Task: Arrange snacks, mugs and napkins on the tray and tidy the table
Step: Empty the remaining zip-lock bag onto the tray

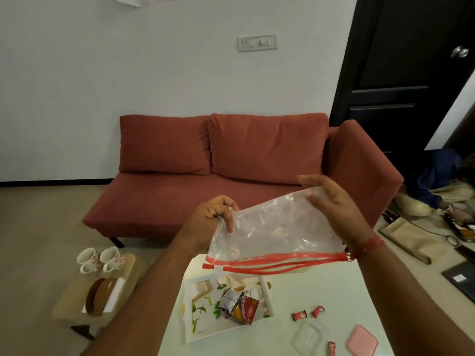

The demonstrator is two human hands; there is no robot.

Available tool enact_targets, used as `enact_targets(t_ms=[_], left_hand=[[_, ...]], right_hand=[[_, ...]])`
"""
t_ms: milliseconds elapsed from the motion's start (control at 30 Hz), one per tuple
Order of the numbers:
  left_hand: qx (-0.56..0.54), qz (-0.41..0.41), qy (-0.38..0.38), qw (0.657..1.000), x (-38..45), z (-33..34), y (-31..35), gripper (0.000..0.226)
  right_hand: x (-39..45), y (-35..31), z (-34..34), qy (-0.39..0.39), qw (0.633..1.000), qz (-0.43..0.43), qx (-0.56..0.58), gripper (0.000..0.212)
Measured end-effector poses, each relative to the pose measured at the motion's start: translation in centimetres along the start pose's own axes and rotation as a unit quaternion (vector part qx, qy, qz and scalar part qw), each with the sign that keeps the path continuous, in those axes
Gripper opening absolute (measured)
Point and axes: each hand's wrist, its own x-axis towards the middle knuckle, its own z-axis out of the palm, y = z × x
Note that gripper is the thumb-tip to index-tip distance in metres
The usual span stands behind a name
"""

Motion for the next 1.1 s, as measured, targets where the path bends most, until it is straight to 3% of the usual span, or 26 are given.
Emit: enact_targets(t_ms=[100, 167, 200, 267, 333, 367, 433, 500, 533, 600, 667, 733, 867, 967, 1100], left_hand=[[0.006, 0.025, -0.056, 0.998, 1.1, 0.1, 0.8, 0.047], [0.031, 0.048, -0.101, 0.993, 1.7, -0.1, 2.0, 0.042], [0.042, 0.054, -0.120, 0.990, 1.8, -0.2, 2.6, 0.037], [0.050, 0.068, -0.140, 0.987, 1.9, -0.5, 3.7, 0.029], [0.016, 0.064, -0.139, 0.988, 2.3, -1.8, 3.9, 0.031], [-0.031, 0.059, -0.126, 0.990, 2.5, -2.9, 3.6, 0.037], [-0.193, 0.027, -0.031, 0.980, 2.6, -4.7, 1.9, 0.051], [-0.327, -0.068, 0.097, 0.938, 2.0, -5.0, -0.7, 0.062], [-0.336, -0.112, 0.113, 0.929, 1.3, -4.5, -2.1, 0.073], [-0.293, -0.163, 0.015, 0.942, -0.8, -2.3, -3.7, 0.095], [-0.264, -0.188, -0.061, 0.944, -2.2, -0.6, -3.7, 0.097], [-0.224, -0.209, -0.028, 0.951, -1.8, 0.1, -4.0, 0.088], [-0.118, -0.216, 0.061, 0.967, -0.7, -0.2, -4.9, 0.045], [-0.134, -0.193, 0.039, 0.971, -1.0, -1.2, -5.7, 0.035], [-0.186, -0.176, 0.024, 0.966, -1.2, -1.7, -6.3, 0.022]], right_hand=[[0.7, -1.5, 0.9, -0.187, 0.955, -0.041, -0.225, 0.060], [1.2, -1.9, 2.1, -0.286, 0.919, -0.006, -0.272, 0.074], [1.2, -1.9, 2.8, -0.332, 0.904, 0.025, -0.267, 0.070], [0.8, -1.1, 4.2, -0.391, 0.894, 0.067, -0.208, 0.041], [0.0, -0.1, 5.3, -0.354, 0.928, 0.088, -0.082, 0.012], [-0.4, 0.1, 5.7, -0.301, 0.948, 0.096, -0.028, 0.009], [-1.2, 0.5, 6.4, -0.180, 0.975, 0.113, 0.064, 0.011], [-1.6, 0.6, 7.6, -0.074, 0.976, 0.142, 0.144, 0.011], [-1.8, 0.5, 8.3, -0.033, 0.973, 0.153, 0.168, 0.009], [-1.9, 0.1, 9.8, 0.017, 0.970, 0.169, 0.175, 0.011], [-1.9, -0.1, 11.2, 0.041, 0.970, 0.178, 0.159, 0.011], [-2.2, -0.2, 12.6, 0.053, 0.972, 0.182, 0.136, 0.010], [-3.1, -0.3, 13.7, 0.057, 0.970, 0.191, 0.137, 0.017], [-3.3, -0.1, 13.1, 0.057, 0.962, 0.202, 0.177, 0.020], [-3.6, -0.3, 12.5, -0.003, 0.962, 0.206, 0.181, 0.032]])
